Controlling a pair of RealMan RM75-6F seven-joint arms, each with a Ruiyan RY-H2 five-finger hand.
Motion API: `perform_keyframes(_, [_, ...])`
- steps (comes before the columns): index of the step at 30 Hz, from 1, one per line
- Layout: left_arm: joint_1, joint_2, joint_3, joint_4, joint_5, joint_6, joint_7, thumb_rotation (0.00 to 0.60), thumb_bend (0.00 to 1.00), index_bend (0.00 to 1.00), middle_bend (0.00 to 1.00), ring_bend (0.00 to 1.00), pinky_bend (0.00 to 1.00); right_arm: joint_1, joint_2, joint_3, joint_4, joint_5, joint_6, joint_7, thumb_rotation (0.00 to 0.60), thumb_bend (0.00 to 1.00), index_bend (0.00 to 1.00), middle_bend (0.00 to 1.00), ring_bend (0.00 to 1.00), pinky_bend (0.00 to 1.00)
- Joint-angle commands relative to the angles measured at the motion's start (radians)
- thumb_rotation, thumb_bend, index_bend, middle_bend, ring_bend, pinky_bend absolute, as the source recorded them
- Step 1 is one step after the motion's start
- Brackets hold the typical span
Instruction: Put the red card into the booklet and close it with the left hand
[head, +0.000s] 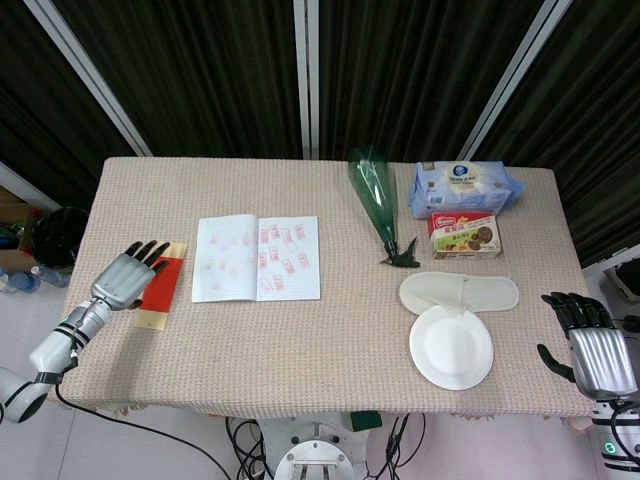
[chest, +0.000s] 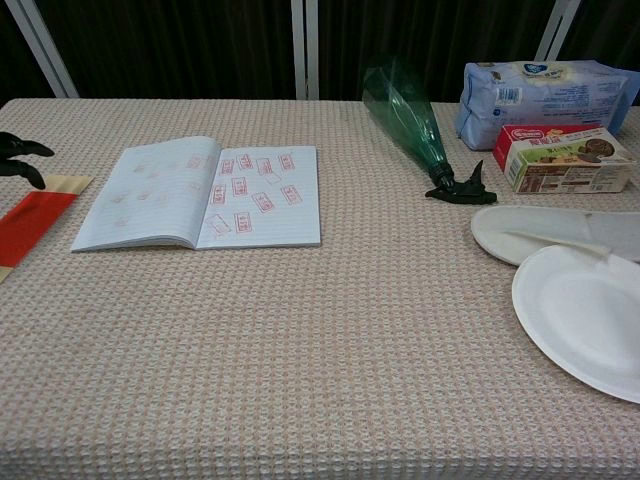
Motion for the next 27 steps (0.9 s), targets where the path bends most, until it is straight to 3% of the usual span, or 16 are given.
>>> perform_keyframes(1, [-0.004,0.004,0.003,-0.011,0.002,-0.003,0.012,0.600,0.11,0.20,0.00,0.03,0.14,0.000,-0.001,0.001,0.001,0.000,0.002,0.000,0.600,0.21,0.21,0.17,0.14,0.19])
perform_keyframes(7, [-0.006,0.012,0.002,-0.014,-0.019,-0.029,0.086,0.600,0.11,0.20,0.00,0.03,0.14,-0.002,0.002,0.001,0.001,-0.003,0.005,0.005,0.600,0.21,0.21,0.17,0.14,0.19])
perform_keyframes(27, [-0.004,-0.031,0.017,0.014,-0.040,-0.067,0.060,0.600,0.11,0.20,0.00,0.03,0.13,-0.002,-0.005,0.000,0.003,-0.009,0.006,0.001,0.600,0.21,0.21,0.17,0.14,0.19])
